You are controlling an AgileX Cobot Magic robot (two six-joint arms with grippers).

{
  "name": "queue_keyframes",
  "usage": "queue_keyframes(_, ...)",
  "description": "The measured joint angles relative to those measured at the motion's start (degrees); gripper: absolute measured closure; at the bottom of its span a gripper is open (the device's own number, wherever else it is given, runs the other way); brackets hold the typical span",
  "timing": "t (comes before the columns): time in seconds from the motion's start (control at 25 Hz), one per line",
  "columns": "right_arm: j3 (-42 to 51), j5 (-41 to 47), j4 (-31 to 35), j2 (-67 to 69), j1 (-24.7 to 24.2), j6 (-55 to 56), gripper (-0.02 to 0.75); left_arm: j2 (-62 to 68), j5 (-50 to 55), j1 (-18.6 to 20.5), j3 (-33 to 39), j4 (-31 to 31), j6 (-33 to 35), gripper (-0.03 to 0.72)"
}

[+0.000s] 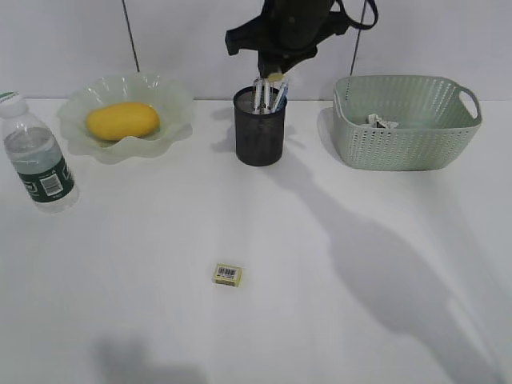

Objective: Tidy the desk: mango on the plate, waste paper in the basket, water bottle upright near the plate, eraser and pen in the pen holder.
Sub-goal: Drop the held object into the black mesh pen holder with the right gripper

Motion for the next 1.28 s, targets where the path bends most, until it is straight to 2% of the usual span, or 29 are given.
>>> queue_keyframes(0.4, -0.5, -9.9, 0.4, 5.1, -0.8, 0.0, 0.516, 0.0, 0.0, 0.0, 0.0, 0.0, 0.0, 0.316)
queue_keyframes(0.72, -0.5, -10.9, 0.5, 7.3, -0.8, 0.0, 0.509, 0.0, 0.0, 0.0, 0.0, 0.0, 0.0, 0.316)
queue_keyframes(0.8, -0.7, -10.8, 0.5, 7.4, -0.8, 0.0, 0.435, 0.0, 0.0, 0.0, 0.0, 0.0, 0.0, 0.316)
queue_keyframes(0.92, -2.1, -9.9, 0.5, 7.5, -0.8, 0.0, 0.249, 0.0, 0.0, 0.0, 0.0, 0.0, 0.0, 0.316)
queue_keyframes(1.0, -3.6, -8.4, 0.5, 7.5, -0.8, 0.0, 0.181, 0.0, 0.0, 0.0, 0.0, 0.0, 0.0, 0.316)
queue_keyframes(1.28, -7.7, 0.6, 0.5, 6.8, -0.8, -0.7, 0.167, 0.0, 0.0, 0.0, 0.0, 0.0, 0.0, 0.316)
